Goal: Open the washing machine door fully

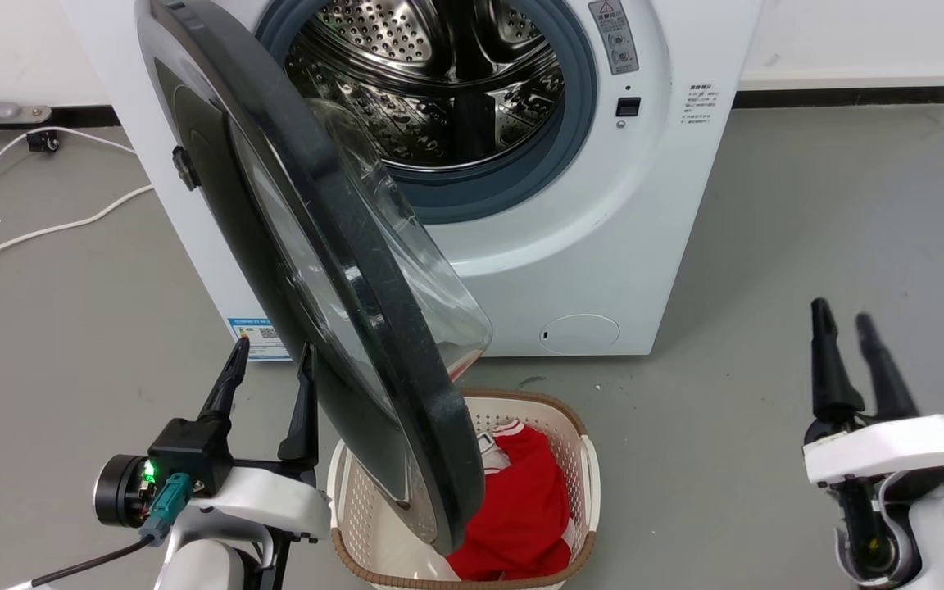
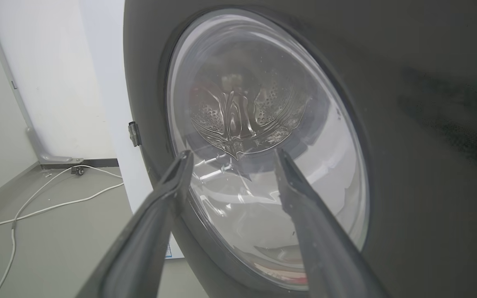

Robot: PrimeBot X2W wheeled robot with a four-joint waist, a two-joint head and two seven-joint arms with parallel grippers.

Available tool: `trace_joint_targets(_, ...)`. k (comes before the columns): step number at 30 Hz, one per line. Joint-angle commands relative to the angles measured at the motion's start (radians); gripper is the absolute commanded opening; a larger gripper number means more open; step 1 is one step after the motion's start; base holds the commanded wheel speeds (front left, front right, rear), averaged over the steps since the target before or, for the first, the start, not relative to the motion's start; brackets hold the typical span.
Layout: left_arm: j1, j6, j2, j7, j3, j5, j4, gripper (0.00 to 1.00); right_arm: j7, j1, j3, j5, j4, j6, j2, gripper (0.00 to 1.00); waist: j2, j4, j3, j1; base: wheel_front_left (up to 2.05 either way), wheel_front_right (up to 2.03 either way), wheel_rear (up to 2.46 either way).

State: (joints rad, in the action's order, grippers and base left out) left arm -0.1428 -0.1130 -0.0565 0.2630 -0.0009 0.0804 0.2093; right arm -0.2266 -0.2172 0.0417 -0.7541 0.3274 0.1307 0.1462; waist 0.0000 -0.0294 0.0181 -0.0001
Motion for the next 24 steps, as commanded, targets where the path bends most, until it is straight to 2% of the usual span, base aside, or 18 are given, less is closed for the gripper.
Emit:
trace_joint_targets(1,0.01,0.001,-0.002,0.002,0.001,-0.004,-0.002,1.0,-0.017,0.004,-0.025,0.104,-0.021,0.0,-0.002,1.0,0.0,0.0,-0.001,0.0001,0.0,0.0,0.0)
trace_joint_targets(4,0.01,0.001,-0.003,0.002,0.002,-0.005,-0.002,1.0,-0.032,0.013,-0.083,0.33,-0.09,0.0,-0.027,1.0,0.0,0.002,-0.003,0.0001,0.0,0.0,0.0)
trace_joint_targets(7,0.008,0.0,-0.003,0.002,0.002,-0.005,0.001,1.0,-0.035,0.04,-0.117,0.501,-0.178,0.0,-0.057,1.0,0.0,0.005,-0.007,0.0001,0.0,0.0,0.0)
trace_joint_targets(12,0.007,-0.001,-0.002,0.002,-0.001,-0.006,0.003,1.0,-0.007,0.113,-0.103,0.671,-0.291,0.0,-0.088,1.0,0.0,0.013,-0.017,0.0001,0.0,0.0,0.0)
trace_joint_targets(16,0.007,-0.002,-0.003,0.002,-0.003,-0.009,0.002,1.0,0.029,0.176,-0.087,0.709,-0.323,0.0,-0.097,1.0,0.0,0.015,-0.019,0.0001,0.0,0.0,0.0)
trace_joint_targets(24,0.009,-0.003,-0.005,0.002,-0.006,-0.015,-0.001,1.0,0.021,0.207,-0.069,0.66,-0.265,0.0,-0.097,1.0,0.0,0.014,-0.017,0.0001,0.0,0.0,0.0)
